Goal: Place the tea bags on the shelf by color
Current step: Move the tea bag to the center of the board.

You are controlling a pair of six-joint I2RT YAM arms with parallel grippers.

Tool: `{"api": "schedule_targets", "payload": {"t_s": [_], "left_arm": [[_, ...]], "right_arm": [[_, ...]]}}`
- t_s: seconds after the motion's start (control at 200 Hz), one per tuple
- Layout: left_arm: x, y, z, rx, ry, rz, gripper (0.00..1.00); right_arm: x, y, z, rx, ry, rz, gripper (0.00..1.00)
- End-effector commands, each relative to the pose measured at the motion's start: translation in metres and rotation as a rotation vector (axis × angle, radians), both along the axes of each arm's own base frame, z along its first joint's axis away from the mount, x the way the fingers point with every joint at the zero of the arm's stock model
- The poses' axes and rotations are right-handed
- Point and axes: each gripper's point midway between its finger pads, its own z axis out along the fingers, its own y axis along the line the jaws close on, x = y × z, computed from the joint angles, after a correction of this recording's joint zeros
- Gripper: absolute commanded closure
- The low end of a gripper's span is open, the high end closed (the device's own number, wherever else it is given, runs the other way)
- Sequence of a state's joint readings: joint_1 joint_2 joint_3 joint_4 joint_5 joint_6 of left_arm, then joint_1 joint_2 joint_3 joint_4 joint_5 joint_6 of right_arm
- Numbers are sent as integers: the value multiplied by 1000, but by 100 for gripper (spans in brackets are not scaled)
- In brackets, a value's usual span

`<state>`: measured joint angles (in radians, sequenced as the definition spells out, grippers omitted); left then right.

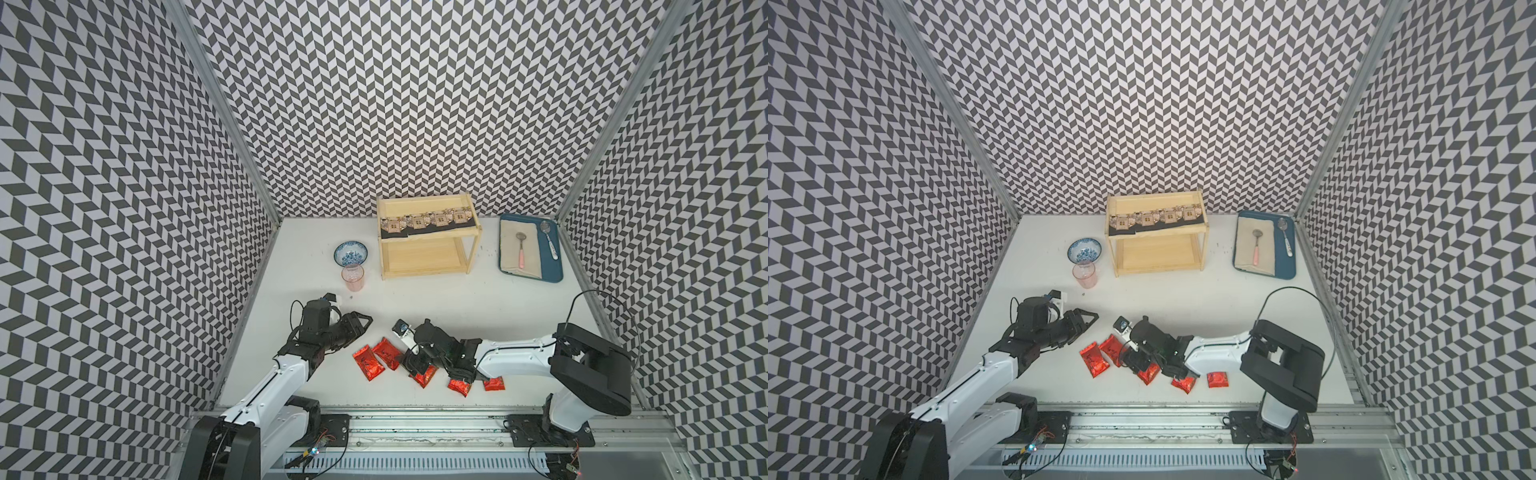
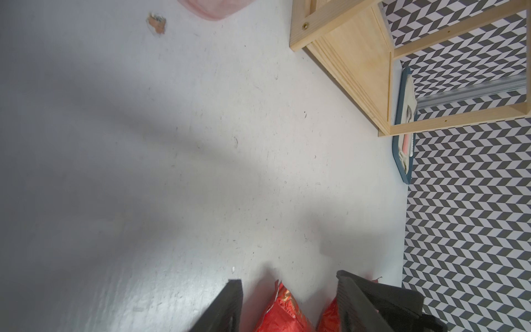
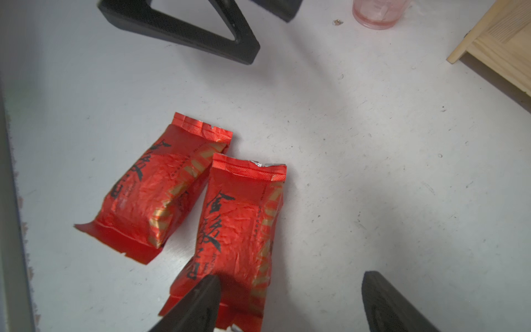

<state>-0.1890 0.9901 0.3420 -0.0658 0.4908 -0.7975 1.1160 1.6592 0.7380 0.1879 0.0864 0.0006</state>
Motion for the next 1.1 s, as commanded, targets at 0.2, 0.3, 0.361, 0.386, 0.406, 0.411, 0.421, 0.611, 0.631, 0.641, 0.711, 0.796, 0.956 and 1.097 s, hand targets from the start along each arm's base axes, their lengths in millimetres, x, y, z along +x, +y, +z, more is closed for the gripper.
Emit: {"api": "schedule_targets", "payload": {"t_s": [0.2, 0.3, 0.361, 0.386, 0.406, 0.411, 0.421, 0.611, 0.631, 0.641, 0.711, 0.796, 0.956, 1.097], "left_arm": [[4, 2, 3, 9, -41, -11, 42], [6, 0, 2, 10, -38, -19, 43], [6, 0, 2, 9, -39, -23, 43], [6, 0, 2, 9, -41, -23, 43], [7, 0, 3, 7, -43, -23, 43], [7, 0, 3, 6, -44, -24, 43], [7, 0, 3, 6, -44, -24, 43], [7, -2, 1, 1, -42, -33, 43], [7, -2, 0, -1, -41, -35, 43], [7, -3, 0, -2, -40, -36, 43], [7, -4, -2, -9, -40, -44, 43], [7, -7, -4, -21, -37, -57, 43], [7, -12, -9, -38, -27, -88, 45], [6, -15, -10, -49, -29, -105, 45]], "right_arm": [[-16, 26, 42, 191, 40, 78, 19], [-15, 32, 30, 166, 61, 77, 22], [-14, 34, 23, 155, 69, 72, 23], [-13, 34, 20, 149, 70, 71, 23], [-13, 34, 18, 144, 71, 70, 23], [-13, 35, 17, 142, 73, 69, 23], [-13, 35, 16, 139, 74, 69, 23], [-8, 35, 1, 108, 79, 48, 22], [-6, 34, 0, 107, 79, 44, 22], [-6, 34, -1, 106, 79, 43, 22], [-1, 34, -2, 108, 82, 33, 22], [6, 34, -3, 113, 83, 23, 23], [21, 32, -2, 119, 90, -7, 23], [34, 27, 0, 129, 96, -33, 24]]}}
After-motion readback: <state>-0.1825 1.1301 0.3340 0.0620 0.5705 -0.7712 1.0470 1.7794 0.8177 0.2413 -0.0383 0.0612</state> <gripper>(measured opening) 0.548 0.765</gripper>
